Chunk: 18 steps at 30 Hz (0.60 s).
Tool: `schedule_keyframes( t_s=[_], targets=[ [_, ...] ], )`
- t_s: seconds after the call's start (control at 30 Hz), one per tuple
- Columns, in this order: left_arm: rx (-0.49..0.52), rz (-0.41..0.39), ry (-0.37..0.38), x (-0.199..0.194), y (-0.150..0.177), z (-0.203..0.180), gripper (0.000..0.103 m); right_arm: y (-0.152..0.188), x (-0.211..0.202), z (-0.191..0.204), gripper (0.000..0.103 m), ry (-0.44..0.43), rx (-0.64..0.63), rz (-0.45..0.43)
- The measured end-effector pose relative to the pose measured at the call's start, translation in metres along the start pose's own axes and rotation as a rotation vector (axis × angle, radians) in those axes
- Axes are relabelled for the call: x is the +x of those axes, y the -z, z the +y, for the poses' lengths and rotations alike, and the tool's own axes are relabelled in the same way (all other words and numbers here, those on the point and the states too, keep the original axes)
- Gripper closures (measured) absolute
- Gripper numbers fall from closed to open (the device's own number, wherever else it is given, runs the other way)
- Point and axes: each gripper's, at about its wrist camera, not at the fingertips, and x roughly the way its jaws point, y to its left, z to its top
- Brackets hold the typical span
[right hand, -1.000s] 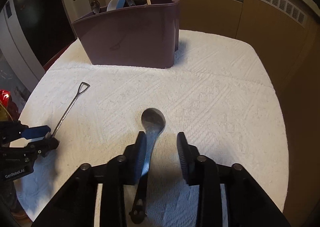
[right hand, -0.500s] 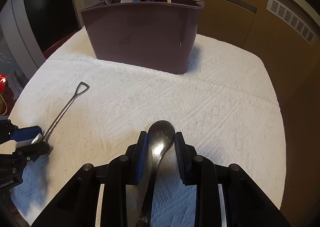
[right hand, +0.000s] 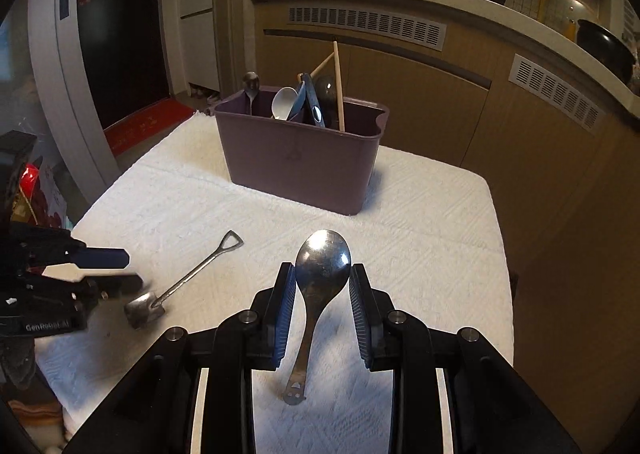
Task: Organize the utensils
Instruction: 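Lift the metal spoon with the right tool while the left tool lifts the shovel spoon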
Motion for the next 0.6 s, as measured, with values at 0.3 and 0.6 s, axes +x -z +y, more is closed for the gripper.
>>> schedule_keyframes(
  t_s=[0.3,0.6],
  targets=[
    [0.083,0.099,-0.064,0.026,-0.017,-0.009,0.05,0.014,-0.006,-0.003,0.075,-0.035,0.008,-0.02],
    [0.082,0.178,-0.085,0.081,-0.088,-0.012,0.067,0.019,0.005,-0.018,0.075,-0.051,0.046,-0.003]
  ],
)
